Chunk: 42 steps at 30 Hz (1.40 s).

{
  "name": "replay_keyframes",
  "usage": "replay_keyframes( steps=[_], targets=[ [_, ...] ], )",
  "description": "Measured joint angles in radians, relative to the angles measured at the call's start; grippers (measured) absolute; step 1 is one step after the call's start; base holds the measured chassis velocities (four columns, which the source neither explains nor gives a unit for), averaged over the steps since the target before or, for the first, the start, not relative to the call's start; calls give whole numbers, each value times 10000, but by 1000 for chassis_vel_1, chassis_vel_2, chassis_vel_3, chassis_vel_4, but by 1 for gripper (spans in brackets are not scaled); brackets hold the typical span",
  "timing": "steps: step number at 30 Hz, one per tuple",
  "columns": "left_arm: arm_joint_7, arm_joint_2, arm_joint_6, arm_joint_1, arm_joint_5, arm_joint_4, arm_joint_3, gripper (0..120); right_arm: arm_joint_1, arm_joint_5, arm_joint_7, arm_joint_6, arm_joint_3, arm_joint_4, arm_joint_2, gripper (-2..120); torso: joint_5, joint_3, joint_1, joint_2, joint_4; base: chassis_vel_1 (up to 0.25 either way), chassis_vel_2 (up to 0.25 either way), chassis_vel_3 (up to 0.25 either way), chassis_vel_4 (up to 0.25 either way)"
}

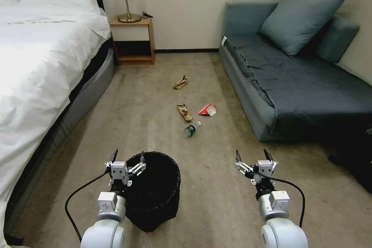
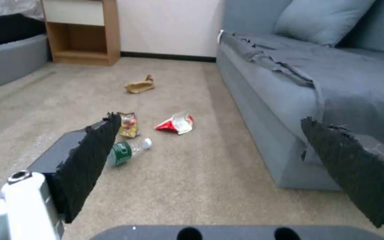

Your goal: Pick up the trash bin, then pick up the garbage on the floor and place it into the trash bin.

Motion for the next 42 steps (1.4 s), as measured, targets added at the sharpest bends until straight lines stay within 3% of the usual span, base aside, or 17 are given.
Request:
replay_keyframes(
  steps=[19,23,26,29,30,37,38,40,41,42],
  targets=[
    [0,-1,12,0,-5,-2,-2,100,-2,0,4,-2,3,33,3,100,1,0,0,0,0,0,0,0,0],
    [-27,-74,293,-10,-148,-306,-74,100,-33,-22,174,-81,101,540,107,100,0,0,0,0,2,0,0,0,0],
    [-210,-401,1293,-117,-694,-1665,-376,100,-124,-104,634,-305,372,1835,383,100,6,-1,0,1,0,0,0,0,0],
    [-261,-349,1618,-33,-854,-2253,-509,100,-185,-158,919,-439,539,2643,547,100,-7,0,0,0,-1,0,0,0,0],
    [-282,-285,1708,16,-875,-2489,-559,100,-193,2,1037,-576,614,3019,581,100,6,-1,0,1,0,0,0,0,0],
    [-605,-62,2237,155,-922,-2854,-607,100,-267,437,1238,-890,770,3401,456,100,1,-1,0,0,0,0,0,0,0],
    [-738,20,2515,187,-990,-2905,-609,100,-294,489,1263,-923,788,3432,407,100,-1,-1,0,0,0,0,0,0,0],
    [-1624,295,3730,209,-1352,-3039,-646,100,-304,590,1337,-1040,837,3504,317,100,-1,0,0,0,-1,0,0,0,0],
    [-1624,295,3730,209,-1352,-3039,-646,100,-304,590,1337,-1040,837,3504,317,100,-1,0,0,0,-1,0,0,0,0],
    [-1983,391,4468,209,-1648,-3137,-681,100,-302,612,1361,-1076,840,3524,296,100,0,0,0,0,0,0,0,0,0]
  ],
)
